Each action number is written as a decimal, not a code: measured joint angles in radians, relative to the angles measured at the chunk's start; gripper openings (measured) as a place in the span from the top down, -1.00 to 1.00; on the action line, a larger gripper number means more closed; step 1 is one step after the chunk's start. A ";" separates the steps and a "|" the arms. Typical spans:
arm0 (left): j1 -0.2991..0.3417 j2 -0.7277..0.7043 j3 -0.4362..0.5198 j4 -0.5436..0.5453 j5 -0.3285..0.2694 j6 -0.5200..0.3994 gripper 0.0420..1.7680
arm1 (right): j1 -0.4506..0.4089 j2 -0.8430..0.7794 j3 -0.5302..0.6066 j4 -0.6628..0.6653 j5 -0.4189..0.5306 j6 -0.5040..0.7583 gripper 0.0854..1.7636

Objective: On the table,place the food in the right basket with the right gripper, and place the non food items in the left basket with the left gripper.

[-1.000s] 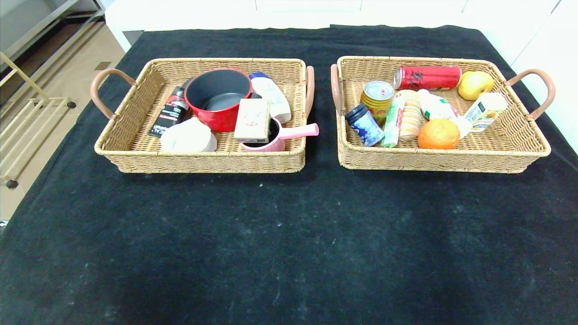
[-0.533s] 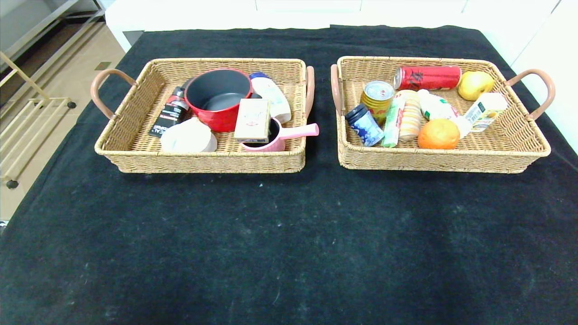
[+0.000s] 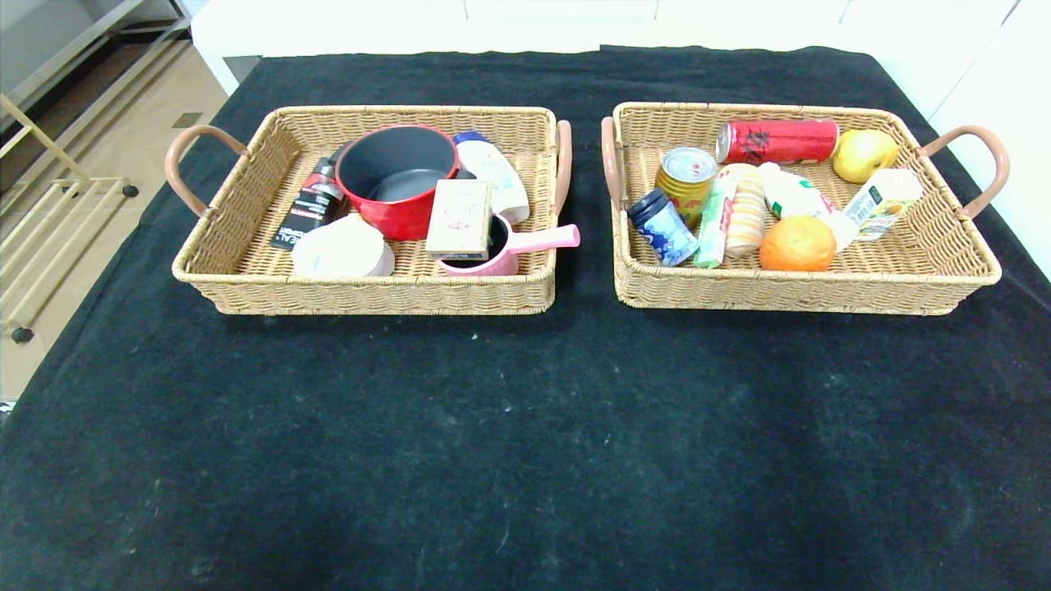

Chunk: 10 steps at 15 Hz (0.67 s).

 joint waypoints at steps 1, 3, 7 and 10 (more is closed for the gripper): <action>0.000 -0.001 0.038 -0.025 0.000 0.000 -0.94 | 0.000 -0.001 0.033 -0.034 -0.018 0.000 -0.94; 0.000 -0.001 0.087 -0.036 0.001 0.000 -0.94 | 0.000 -0.001 0.088 -0.103 -0.062 -0.015 -0.94; 0.000 -0.001 0.134 -0.037 0.005 0.007 -0.94 | 0.000 -0.003 0.119 -0.123 -0.085 -0.049 -0.94; 0.000 -0.001 0.163 -0.038 0.009 0.021 -0.94 | 0.000 -0.003 0.121 -0.123 -0.084 -0.048 -0.94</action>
